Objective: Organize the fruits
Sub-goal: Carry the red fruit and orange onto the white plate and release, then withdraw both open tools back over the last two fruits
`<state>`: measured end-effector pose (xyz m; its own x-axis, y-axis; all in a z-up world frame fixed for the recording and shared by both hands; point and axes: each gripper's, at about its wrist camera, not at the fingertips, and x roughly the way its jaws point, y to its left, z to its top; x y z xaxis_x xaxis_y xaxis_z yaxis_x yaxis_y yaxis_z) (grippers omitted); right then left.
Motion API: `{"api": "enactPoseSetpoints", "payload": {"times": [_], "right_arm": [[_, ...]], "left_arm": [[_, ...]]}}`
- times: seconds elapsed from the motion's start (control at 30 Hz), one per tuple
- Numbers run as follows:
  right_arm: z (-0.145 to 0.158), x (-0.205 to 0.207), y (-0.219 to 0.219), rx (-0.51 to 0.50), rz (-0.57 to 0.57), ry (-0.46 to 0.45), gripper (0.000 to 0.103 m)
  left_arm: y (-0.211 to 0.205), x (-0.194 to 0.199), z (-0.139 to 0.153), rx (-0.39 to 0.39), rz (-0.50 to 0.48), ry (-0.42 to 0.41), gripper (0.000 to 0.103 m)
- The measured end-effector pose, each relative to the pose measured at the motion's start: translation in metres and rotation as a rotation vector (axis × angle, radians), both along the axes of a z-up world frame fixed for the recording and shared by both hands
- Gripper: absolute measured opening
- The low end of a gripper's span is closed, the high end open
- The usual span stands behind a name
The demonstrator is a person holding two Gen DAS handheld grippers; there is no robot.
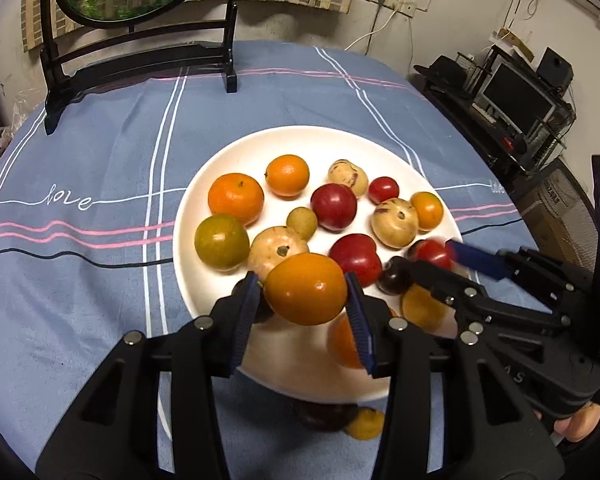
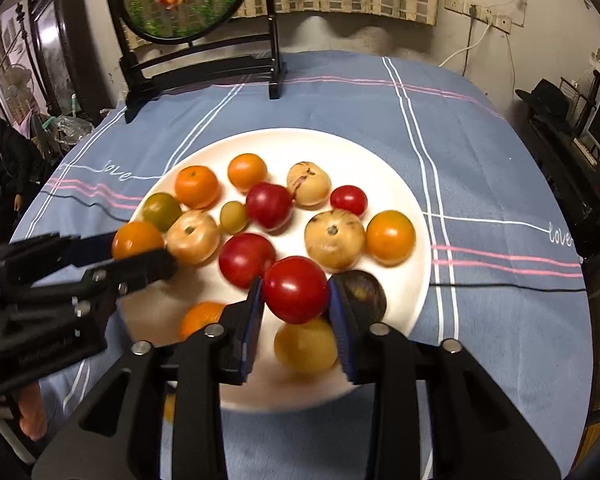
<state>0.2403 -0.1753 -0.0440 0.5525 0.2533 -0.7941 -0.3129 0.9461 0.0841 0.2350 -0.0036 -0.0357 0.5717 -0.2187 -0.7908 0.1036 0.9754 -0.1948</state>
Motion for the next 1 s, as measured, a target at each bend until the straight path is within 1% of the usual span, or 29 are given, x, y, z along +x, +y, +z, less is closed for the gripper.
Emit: {"api": "enactPoseSetpoints", "payload": {"times": [0.03,0.07,0.1,0.2,0.3,0.4,0.53,0.63,0.7,0.77,0.83,0.93,1.0], "right_arm": [[0.001,0.001,-0.003,0.011,-0.011,-0.009,0.062],[0.004,0.001,-0.007,0.024,-0.029,-0.02,0.062],[0.006,0.001,-0.01,0.032,-0.034,-0.021,0.062],[0.016,-0.011,-0.02,0.058,-0.042,-0.031,0.062],[0.025,-0.035,-0.026,0.067,-0.022,-0.045,0.063],[0.028,-0.068,-0.027,0.089,0.03,-0.041,0.063],[0.025,-0.103,-0.02,0.108,0.076,-0.031,0.063],[0.017,-0.125,-0.014,0.124,0.11,-0.011,0.063],[0.011,-0.134,-0.007,0.117,0.132,0.0,0.063],[0.005,-0.137,0.001,0.102,0.149,0.004,0.063],[-0.001,-0.136,0.009,0.082,0.164,0.009,0.063],[-0.009,-0.136,0.02,0.081,0.202,0.017,0.063],[-0.013,-0.136,0.029,0.067,0.223,0.005,0.063]], "left_arm": [[0.001,0.002,0.0,-0.002,0.008,-0.004,0.066],[0.003,0.003,0.003,-0.004,0.021,-0.012,0.074],[0.006,0.002,0.008,-0.016,0.031,-0.026,0.08],[0.015,-0.006,0.02,-0.032,0.052,-0.06,0.08],[0.023,-0.023,0.028,-0.05,0.066,-0.09,0.08],[0.026,-0.054,0.031,-0.062,0.066,-0.119,0.08],[0.027,-0.096,0.024,-0.049,0.071,-0.151,0.08],[0.029,-0.119,0.013,-0.043,0.073,-0.142,0.08],[0.03,-0.127,0.005,-0.031,0.07,-0.125,0.08],[0.033,-0.132,0.001,-0.028,0.071,-0.116,0.08],[0.04,-0.137,-0.002,-0.021,0.092,-0.113,0.08],[0.055,-0.141,-0.005,-0.042,0.127,-0.103,0.08],[0.064,-0.143,-0.008,-0.049,0.152,-0.093,0.08]]}}
